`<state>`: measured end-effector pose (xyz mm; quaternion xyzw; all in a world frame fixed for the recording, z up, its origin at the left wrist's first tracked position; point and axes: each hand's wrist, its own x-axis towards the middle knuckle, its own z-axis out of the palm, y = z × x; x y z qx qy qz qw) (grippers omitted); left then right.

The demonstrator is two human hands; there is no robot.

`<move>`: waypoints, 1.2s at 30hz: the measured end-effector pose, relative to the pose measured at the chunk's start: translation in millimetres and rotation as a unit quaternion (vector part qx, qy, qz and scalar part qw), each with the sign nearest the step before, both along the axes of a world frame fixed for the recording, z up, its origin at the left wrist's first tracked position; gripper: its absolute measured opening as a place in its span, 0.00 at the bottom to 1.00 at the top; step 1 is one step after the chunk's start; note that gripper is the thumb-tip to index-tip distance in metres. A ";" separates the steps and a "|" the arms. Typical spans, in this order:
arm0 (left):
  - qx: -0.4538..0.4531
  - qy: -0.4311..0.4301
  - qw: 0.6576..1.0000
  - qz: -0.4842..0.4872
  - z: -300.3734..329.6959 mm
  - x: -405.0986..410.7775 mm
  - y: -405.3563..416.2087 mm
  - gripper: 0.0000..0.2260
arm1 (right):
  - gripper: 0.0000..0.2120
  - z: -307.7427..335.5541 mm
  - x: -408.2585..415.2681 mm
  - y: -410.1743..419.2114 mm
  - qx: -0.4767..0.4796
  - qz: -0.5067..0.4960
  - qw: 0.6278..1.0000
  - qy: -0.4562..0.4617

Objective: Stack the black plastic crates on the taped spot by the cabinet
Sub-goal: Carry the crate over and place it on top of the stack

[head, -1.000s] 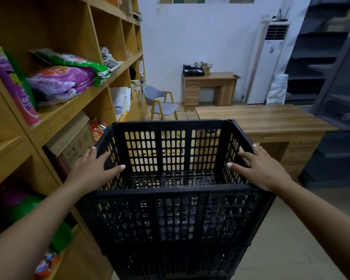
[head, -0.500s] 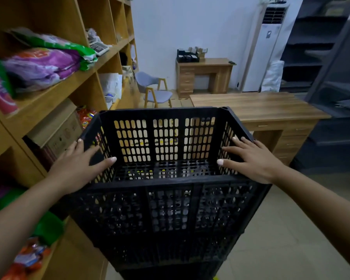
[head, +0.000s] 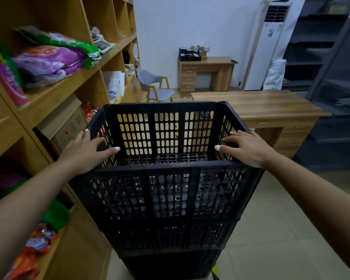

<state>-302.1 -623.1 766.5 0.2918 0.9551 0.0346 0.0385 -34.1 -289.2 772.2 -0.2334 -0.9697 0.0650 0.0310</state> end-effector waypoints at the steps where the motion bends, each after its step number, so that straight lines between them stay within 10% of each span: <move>1: 0.007 -0.001 1.000 -0.003 -0.6 0.9 -1.1 0.44 | 0.38 -0.6 2.5 -1.5 0.008 0.003 1.000 0.018; 36: 0.017 0.020 0.999 0.039 -3.1 24.9 -4.1 0.43 | 0.40 -7.9 8.8 -8.3 0.018 -0.034 0.999 -0.001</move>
